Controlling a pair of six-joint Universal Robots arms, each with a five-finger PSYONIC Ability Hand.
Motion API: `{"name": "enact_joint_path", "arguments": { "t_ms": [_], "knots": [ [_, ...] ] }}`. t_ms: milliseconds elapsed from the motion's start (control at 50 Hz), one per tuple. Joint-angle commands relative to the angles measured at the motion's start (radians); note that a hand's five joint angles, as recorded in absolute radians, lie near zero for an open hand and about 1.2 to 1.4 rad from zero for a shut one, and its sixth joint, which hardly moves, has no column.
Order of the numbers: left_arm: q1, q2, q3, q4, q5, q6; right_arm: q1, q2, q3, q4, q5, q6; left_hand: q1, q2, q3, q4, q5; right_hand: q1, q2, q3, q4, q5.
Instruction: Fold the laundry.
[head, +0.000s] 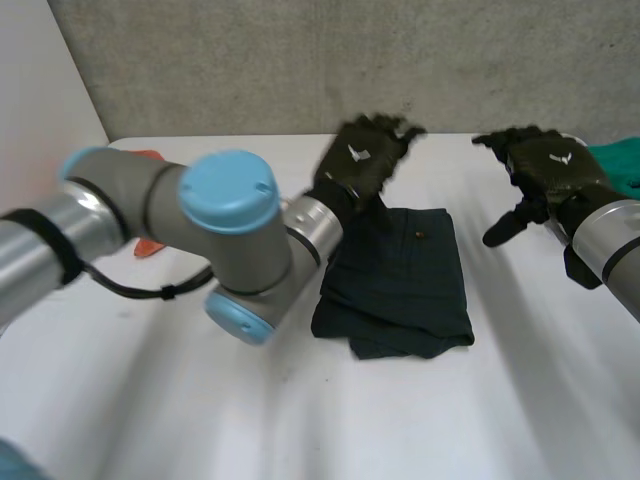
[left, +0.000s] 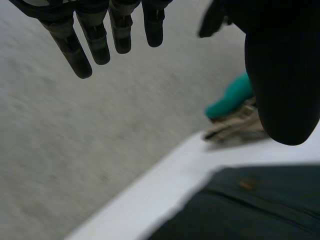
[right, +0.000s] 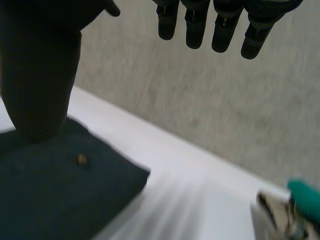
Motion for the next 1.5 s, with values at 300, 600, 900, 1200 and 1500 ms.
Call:
{"name": "enact_joint_path", "arguments": {
  "t_ms": [300, 600, 900, 1200, 1500],
  "knots": [
    [0.011, -0.207, 0.201, -0.5, -0.176, 0.132, 0.096, 0.51, -0.351, 0.312, -0.026, 0.003, -0.006, -0.028, -0.034, -0.022, -0.041, -0.048, -0.036, -0.032, -0.038, -0.046],
    [-0.017, 0.071, 0.109, -0.49, -0.174, 0.136, 0.216, 0.254, -0.244, 0.221, 0.195, -0.287, -0.012, -0.035, -0.04, -0.029, -0.048, -0.048, -0.036, -0.032, -0.038, -0.046],
    [0.081, 0.406, -0.143, -0.303, 0.285, -0.015, 0.422, 0.164, 0.266, -0.264, 0.31, -0.383, -0.011, -0.034, -0.04, -0.028, -0.047, -0.048, -0.036, -0.032, -0.038, -0.046],
    [0.143, 0.533, -0.319, -0.306, 0.56, -0.102, 0.42, 0.401, 0.183, -0.586, 0.378, -0.387, 0.003, -0.019, -0.025, -0.013, -0.032, -0.048, -0.036, -0.032, -0.038, -0.046],
    [0.152, 0.563, -0.379, -0.299, 0.557, -0.099, 0.368, 0.436, 0.002, -0.6, 0.323, -0.371, 0.003, -0.019, -0.025, -0.013, -0.032, 1.174, 1.186, 1.189, 1.184, 1.175]
  ]
}}
